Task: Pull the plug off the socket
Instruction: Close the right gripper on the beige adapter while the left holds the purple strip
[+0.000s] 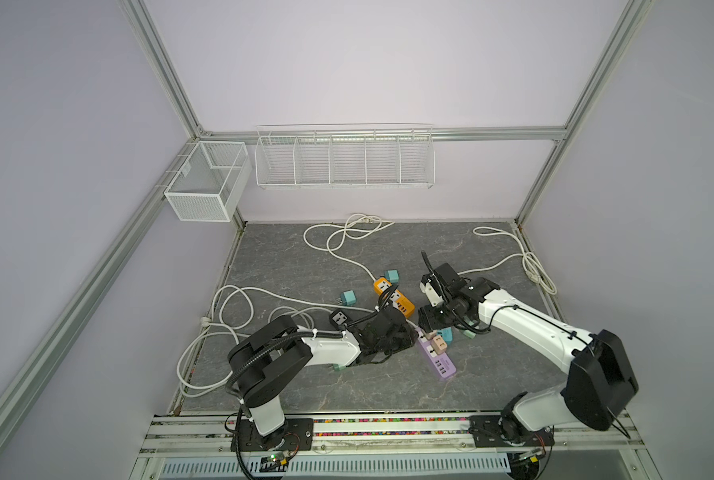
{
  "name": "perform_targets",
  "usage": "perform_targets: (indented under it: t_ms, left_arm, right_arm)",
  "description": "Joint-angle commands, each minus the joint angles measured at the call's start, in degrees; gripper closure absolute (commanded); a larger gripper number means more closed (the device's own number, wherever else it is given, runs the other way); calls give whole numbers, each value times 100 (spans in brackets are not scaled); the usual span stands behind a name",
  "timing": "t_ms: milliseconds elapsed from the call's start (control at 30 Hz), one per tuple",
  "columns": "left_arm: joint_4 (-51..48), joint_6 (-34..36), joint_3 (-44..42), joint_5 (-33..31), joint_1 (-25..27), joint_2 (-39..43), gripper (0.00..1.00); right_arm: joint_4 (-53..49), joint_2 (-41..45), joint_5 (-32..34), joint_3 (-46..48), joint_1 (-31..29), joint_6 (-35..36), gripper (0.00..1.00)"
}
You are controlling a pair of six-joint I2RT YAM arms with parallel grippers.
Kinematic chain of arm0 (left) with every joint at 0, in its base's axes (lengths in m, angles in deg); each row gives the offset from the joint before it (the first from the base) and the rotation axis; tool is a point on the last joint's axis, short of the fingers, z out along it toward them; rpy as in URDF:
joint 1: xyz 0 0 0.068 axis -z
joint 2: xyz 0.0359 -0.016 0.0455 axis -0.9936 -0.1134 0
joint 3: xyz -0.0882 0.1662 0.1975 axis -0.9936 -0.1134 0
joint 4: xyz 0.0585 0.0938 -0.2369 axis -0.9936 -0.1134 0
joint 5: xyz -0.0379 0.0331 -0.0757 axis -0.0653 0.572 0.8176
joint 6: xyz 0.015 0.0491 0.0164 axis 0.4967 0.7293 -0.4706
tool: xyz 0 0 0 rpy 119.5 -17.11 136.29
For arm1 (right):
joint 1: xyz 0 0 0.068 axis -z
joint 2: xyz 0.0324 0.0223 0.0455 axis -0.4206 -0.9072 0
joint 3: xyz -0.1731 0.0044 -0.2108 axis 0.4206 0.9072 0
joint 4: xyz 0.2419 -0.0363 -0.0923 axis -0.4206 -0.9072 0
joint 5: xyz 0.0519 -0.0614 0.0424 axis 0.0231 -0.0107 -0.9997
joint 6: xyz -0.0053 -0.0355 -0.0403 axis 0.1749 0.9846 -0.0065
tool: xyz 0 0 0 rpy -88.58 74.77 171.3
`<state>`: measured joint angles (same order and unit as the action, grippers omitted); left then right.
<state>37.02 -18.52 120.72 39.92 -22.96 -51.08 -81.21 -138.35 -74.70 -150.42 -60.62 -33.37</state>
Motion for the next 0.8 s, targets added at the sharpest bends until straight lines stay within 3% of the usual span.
perform_targets:
  t_ms: [0, 767]
  left_arm:
    - [-79, -160, -148, -208, 15, 201, 79]
    - [-179, -223, -196, -351, 13, 194, 79]
  right_arm:
    - [-230, -218, 14, -150, 10, 215, 36]
    - [158, -877, -80, 113, -76, 155, 54]
